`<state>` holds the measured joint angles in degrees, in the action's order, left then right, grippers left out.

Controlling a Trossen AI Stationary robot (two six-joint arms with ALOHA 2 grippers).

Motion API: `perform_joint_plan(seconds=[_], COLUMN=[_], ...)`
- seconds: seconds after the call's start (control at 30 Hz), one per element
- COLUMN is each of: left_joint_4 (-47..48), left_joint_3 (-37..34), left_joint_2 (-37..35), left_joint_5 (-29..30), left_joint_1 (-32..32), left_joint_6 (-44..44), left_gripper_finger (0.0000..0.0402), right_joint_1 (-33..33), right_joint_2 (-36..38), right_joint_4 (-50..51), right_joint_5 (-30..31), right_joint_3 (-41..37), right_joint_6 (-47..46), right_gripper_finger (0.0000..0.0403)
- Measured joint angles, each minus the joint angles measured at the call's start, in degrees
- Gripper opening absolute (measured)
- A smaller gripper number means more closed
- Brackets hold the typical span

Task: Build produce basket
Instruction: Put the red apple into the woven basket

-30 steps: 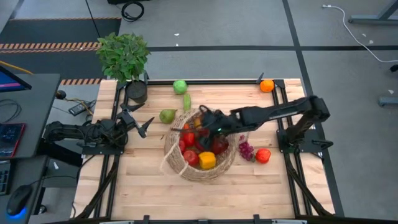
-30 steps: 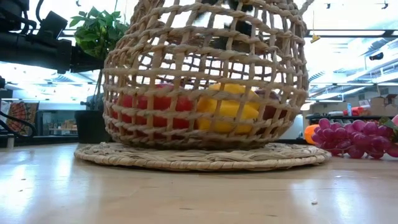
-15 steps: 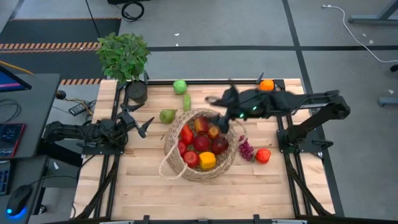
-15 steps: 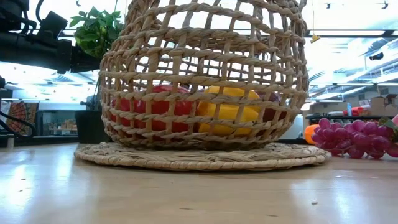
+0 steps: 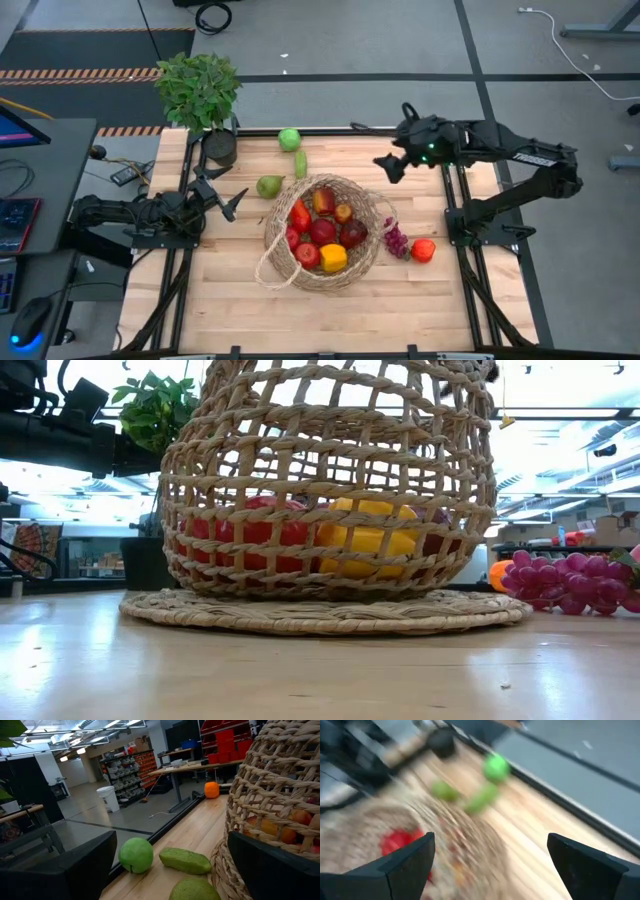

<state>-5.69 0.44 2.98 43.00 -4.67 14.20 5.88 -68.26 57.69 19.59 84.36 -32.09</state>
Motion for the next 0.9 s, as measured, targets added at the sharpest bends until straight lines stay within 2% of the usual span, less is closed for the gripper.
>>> perform_joint_plan(seconds=[0.17, 0.37, 0.57, 0.9], left_joint_4=[0.0, 0.0, 0.0, 0.0], left_joint_3=[0.0, 0.0, 0.0, 0.0], left_joint_2=[0.0, 0.0, 0.0, 0.0], left_joint_5=[0.0, 0.0, 0.0, 0.0], left_joint_1=[0.0, 0.0, 0.0, 0.0], left_joint_6=[0.0, 0.0, 0.0, 0.0], left_gripper_finger=[0.0388, 0.0388, 0.0388, 0.0388], right_joint_1=[0.0, -4.2, -12.2, -27.0], right_joint_2=[0.7, 3.0, 8.1, 13.9], right_joint_4=[13.8, 23.7, 24.7, 19.3], right_joint_5=[-2.9, -4.3, -3.0, -10.7], right_joint_3=[0.0, 0.0, -6.2, -22.2], right_joint_6=[-4.2, -11.7, -19.3, -31.4], right_gripper_finger=[0.0388, 0.0388, 0.0388, 0.039])
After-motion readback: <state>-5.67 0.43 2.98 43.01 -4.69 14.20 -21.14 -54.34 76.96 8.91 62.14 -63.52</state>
